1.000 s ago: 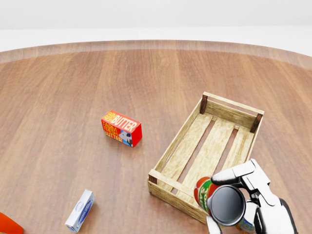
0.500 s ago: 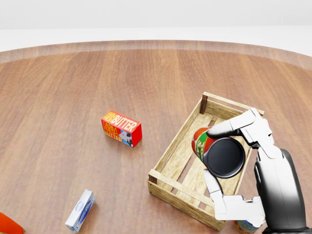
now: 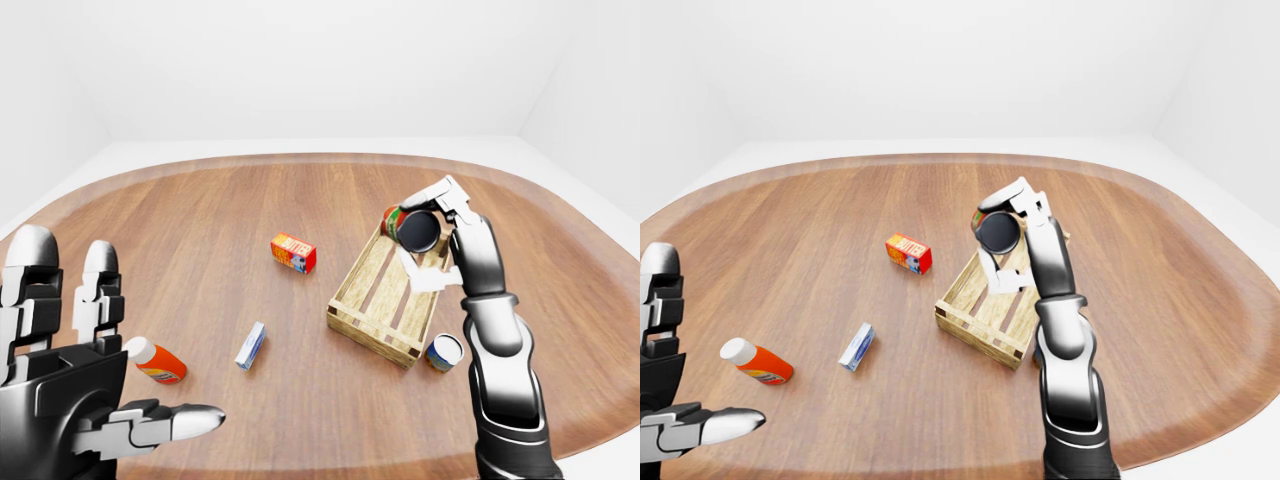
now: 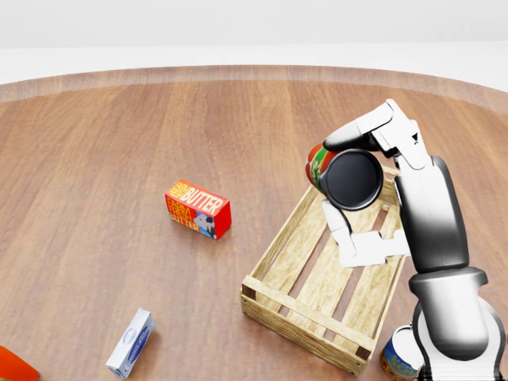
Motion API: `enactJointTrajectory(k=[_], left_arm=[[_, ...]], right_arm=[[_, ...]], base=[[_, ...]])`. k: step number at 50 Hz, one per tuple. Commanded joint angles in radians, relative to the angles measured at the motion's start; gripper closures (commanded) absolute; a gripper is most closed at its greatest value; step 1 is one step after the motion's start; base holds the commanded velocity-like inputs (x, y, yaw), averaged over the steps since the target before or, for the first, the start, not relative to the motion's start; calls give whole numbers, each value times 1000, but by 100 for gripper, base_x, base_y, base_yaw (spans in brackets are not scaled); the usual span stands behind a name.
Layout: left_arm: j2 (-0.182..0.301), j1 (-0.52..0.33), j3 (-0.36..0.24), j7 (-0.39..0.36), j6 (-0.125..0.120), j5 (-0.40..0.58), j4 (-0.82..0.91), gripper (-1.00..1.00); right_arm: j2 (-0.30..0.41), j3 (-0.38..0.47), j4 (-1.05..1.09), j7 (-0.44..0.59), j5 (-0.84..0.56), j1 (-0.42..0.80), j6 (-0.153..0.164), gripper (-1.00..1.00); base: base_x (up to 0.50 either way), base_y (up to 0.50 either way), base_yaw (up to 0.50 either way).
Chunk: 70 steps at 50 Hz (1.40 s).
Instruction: Pick up the tomato sauce, and put it in the wooden tray.
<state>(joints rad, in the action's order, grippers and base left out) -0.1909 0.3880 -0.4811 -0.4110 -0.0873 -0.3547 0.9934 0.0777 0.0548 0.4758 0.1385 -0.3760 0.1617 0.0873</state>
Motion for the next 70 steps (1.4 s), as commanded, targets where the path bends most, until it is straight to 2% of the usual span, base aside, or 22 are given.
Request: enactJointTrajectory(k=[1, 17, 44, 59, 70], left_arm=[[5, -11, -16, 2, 0, -11, -2, -100], [6, -14, -30, 5, 0, -23, 7, -100], [-1, -14, -60, -7, 0, -49, 20, -100], [0, -15, -45, -1, 0, -36, 19, -100], [4, -19, -58, -1, 0, -48, 21, -100]], right_arm=[[34, 37, -201, -41, 41, 136, 0, 100], [60, 42, -317, -70, 65, 203, 0, 100], [107, 38, -680, -109, 73, 412, 0, 100], [151, 46, -1083, -176, 101, 572, 0, 100], [173, 40, -1393, -223, 122, 669, 0, 100]], base=[[0, 0, 0], [0, 0, 0], [0, 0, 0], [0, 0, 0], [0, 0, 0]])
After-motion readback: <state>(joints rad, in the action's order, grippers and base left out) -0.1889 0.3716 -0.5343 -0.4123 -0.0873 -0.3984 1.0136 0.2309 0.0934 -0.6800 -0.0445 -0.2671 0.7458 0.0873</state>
